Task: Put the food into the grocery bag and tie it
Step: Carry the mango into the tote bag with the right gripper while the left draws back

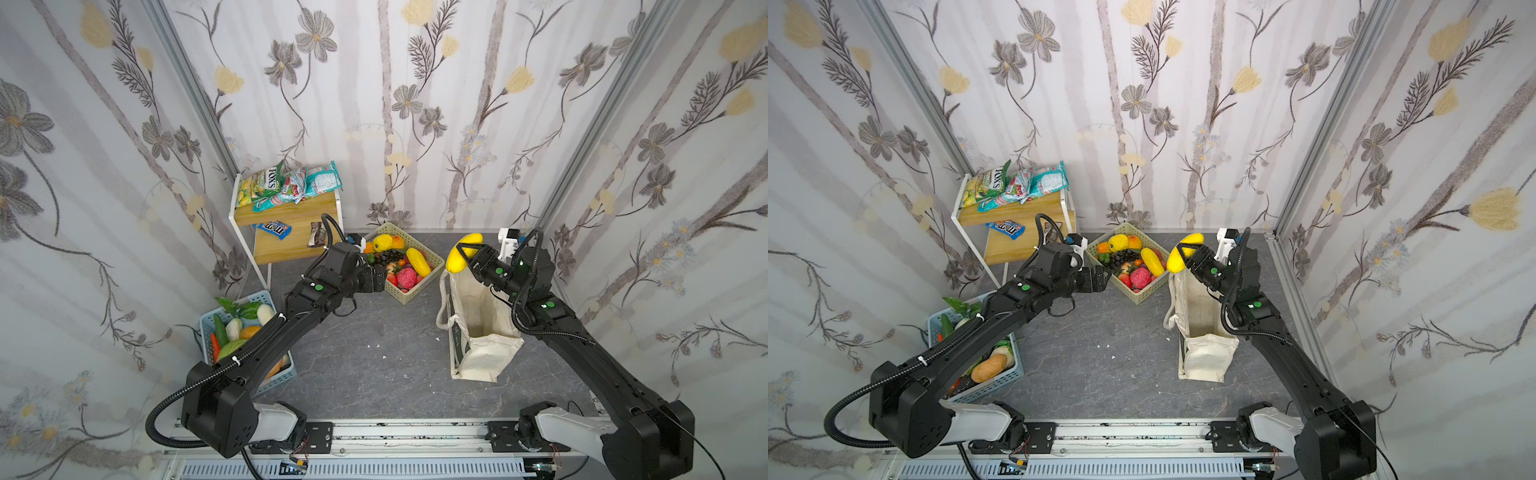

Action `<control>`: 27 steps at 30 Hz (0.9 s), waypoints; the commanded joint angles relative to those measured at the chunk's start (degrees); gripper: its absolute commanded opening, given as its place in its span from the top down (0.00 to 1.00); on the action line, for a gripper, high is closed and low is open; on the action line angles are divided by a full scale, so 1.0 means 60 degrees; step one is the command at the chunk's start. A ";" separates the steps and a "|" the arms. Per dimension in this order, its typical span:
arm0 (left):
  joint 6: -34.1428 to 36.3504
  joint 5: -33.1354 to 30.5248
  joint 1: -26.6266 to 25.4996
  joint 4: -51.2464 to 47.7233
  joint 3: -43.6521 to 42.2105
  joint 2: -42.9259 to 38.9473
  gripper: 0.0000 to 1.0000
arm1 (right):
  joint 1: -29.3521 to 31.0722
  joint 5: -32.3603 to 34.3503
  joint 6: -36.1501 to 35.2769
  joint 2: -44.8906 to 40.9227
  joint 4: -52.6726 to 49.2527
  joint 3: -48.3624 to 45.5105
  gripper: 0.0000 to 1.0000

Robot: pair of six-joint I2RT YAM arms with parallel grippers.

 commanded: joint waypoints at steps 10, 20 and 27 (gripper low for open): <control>0.0025 -0.0387 0.0013 -0.0081 -0.0145 -0.0106 0.10 | -0.0917 -0.0402 -0.2740 -0.0741 -0.2882 0.0013 0.44; 0.0200 -0.0516 0.0005 -0.0041 -0.0131 -0.0021 0.10 | -0.0941 -0.0034 -0.3591 -0.0655 -0.4038 -0.0028 0.45; 0.0264 -0.0591 0.0022 -0.0041 -0.0131 0.0001 0.10 | -0.0928 0.0247 -0.4288 -0.0460 -0.4882 0.0182 0.45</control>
